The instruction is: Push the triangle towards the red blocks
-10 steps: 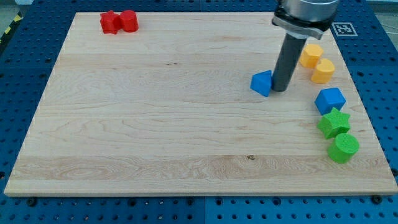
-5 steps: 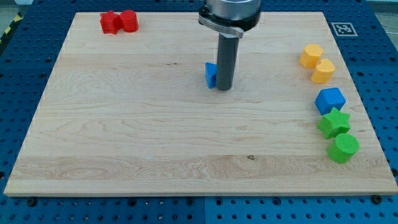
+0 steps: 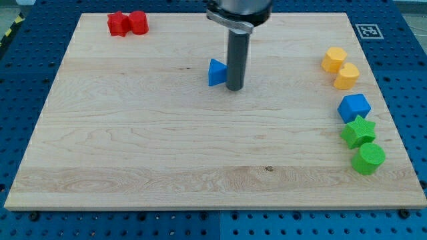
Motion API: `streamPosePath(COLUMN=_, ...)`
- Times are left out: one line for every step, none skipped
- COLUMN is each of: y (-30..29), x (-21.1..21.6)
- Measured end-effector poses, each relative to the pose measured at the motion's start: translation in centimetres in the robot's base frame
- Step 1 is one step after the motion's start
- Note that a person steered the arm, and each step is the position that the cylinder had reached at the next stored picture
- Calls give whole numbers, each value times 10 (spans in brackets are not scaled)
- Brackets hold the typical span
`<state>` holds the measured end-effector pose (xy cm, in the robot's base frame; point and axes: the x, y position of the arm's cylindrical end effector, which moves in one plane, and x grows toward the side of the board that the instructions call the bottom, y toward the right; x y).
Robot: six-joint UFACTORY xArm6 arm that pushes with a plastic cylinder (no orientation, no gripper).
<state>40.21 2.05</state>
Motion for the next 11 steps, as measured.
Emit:
streamPosePath(y=-19, x=-23)
streamPosePath(y=-20, x=-31)
streamPosePath(y=-36, x=-43)
streamPosePath(y=-44, x=-53)
streamPosePath(y=-57, x=-53)
streamPosePath(y=-80, x=-53)
streamPosePath(y=-89, x=-54)
streamPosePath(y=-88, x=-54)
streamPosePath(y=-72, x=-54)
streamPosePath(y=-70, x=-55)
streamPosePath(y=-70, x=-60)
